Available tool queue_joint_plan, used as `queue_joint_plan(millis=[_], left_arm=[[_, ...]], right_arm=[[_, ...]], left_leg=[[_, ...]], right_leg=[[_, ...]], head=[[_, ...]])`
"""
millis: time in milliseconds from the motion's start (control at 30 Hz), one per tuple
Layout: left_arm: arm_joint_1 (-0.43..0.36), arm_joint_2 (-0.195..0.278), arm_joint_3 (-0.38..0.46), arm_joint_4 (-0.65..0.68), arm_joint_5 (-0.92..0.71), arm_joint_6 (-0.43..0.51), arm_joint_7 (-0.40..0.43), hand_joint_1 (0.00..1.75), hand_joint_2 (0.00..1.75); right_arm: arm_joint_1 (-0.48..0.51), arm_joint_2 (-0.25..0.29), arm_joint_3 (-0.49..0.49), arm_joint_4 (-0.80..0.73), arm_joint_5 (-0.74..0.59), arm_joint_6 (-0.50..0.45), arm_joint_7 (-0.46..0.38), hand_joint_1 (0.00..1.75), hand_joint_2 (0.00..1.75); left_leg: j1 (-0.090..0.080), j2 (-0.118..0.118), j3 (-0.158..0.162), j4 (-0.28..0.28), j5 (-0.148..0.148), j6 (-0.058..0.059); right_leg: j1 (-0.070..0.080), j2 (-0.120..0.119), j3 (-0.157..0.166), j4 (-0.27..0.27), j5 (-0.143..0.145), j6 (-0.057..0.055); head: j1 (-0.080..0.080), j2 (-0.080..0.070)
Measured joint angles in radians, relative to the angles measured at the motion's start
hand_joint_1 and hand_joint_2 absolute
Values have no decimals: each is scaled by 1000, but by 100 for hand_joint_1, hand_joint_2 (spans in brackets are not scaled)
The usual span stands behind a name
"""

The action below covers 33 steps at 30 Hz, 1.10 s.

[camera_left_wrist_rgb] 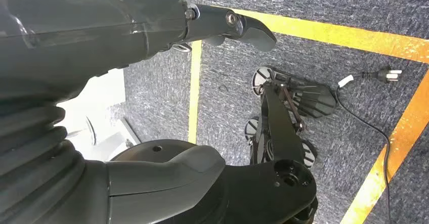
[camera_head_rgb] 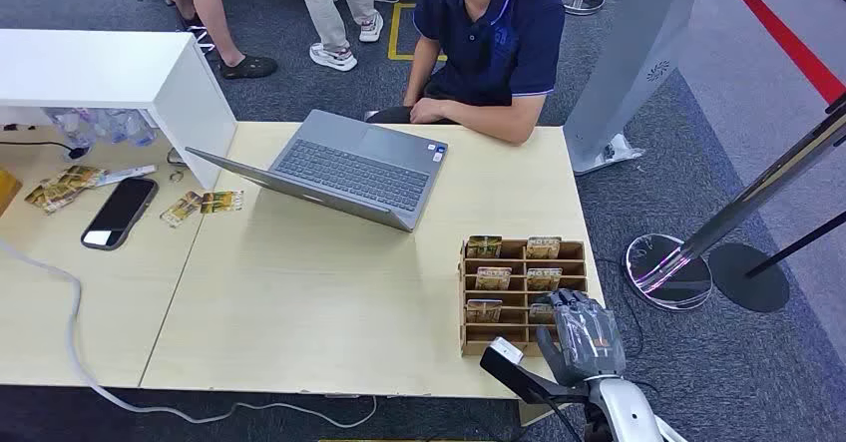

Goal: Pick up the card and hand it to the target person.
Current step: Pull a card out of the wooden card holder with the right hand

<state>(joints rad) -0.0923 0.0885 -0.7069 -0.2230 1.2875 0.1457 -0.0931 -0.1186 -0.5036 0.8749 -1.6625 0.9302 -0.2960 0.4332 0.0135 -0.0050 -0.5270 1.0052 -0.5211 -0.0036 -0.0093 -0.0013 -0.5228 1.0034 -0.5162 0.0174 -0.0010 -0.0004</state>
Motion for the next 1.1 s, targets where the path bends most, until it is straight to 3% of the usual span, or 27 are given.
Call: queue_joint_plan(millis=[67, 300, 367, 1100], left_arm=[[0, 0, -2, 0, 0, 0, 0, 0, 175], [0, 0, -13, 0, 0, 0, -1, 0, 175], [0, 0, -14, 0, 0, 0, -1, 0, 175], [0, 0, -29, 0, 1, 0, -4, 0, 175]], right_arm=[[0, 0, 0, 0, 0, 0, 0, 97, 175], [-4, 1, 0, 3, 1, -2, 1, 163, 175], [-5, 1, 0, 3, 4, -5, 1, 175, 175], [-15, 2, -18, -42, 177, -50, -26, 175, 175]], left_leg=[[0, 0, 0, 0, 0, 0], [0, 0, 0, 0, 0, 0], [0, 0, 0, 0, 0, 0], [0, 0, 0, 0, 0, 0]], right_leg=[[0, 0, 0, 0, 0, 0], [0, 0, 0, 0, 0, 0], [0, 0, 0, 0, 0, 0], [0, 0, 0, 0, 0, 0]], head=[[0, 0], [0, 0], [0, 0], [0, 0]])
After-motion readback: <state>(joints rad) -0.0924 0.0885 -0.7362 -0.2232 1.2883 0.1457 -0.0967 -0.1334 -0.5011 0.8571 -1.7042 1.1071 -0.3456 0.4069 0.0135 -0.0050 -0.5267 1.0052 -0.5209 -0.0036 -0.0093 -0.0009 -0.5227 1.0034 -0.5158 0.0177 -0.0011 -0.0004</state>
